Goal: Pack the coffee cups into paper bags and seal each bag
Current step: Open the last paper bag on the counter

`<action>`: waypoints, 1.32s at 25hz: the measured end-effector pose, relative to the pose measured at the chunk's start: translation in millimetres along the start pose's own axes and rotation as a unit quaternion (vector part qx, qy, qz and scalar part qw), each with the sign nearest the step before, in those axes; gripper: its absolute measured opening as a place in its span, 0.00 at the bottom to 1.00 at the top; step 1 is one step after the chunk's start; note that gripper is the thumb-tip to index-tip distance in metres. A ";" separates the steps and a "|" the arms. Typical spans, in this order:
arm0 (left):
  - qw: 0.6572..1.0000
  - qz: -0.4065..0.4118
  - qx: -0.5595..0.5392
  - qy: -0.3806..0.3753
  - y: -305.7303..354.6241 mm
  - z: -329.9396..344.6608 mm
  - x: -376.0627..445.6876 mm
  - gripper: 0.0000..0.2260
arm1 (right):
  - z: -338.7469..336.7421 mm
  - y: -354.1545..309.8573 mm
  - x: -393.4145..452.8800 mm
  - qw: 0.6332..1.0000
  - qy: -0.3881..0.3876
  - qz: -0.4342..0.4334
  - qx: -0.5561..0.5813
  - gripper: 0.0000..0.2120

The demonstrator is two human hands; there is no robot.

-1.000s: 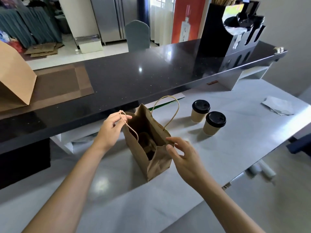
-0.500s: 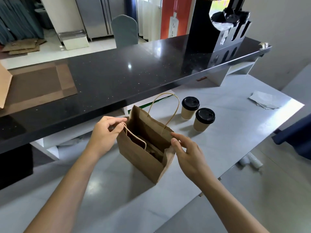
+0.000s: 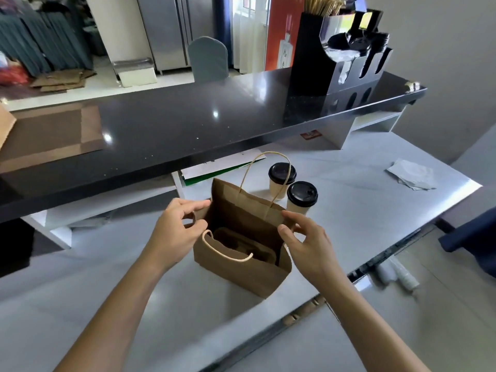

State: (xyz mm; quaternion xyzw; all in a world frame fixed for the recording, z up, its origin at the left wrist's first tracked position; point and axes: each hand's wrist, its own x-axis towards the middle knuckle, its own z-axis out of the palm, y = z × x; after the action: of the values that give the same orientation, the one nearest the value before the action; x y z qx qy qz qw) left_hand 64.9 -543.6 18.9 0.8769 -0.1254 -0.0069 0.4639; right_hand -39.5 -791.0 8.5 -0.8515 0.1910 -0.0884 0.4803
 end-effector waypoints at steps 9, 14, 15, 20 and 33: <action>0.998 -0.044 0.003 0.039 53.9 84.2 -43.7 0.20 | -87.9 50.0 24.3 0.998 -0.053 -0.035 -0.018 0.19; 0.996 -0.058 0.010 0.061 72.8 112.2 -63.1 0.21 | -115.9 66.2 40.2 0.993 -0.095 -0.059 -0.026 0.22; 0.996 -0.060 0.016 0.063 75.4 115.1 -64.8 0.21 | -119.1 67.4 44.6 0.992 -0.104 -0.063 -0.027 0.23; 0.996 -0.070 0.039 0.035 83.4 119.0 -69.0 0.26 | -120.2 66.7 67.1 0.985 -0.149 -0.083 -0.030 0.24; 0.989 -0.032 0.143 -0.020 76.6 106.7 -60.2 0.28 | -107.8 51.7 122.1 0.970 -0.218 -0.092 -0.050 0.27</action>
State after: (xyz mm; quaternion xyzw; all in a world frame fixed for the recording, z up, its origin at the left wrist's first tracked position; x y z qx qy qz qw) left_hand -23.4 -657.8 14.3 0.9374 -0.1062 -0.0219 0.3310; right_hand 23.4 -949.7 16.8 -0.8869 0.0071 0.0648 0.4573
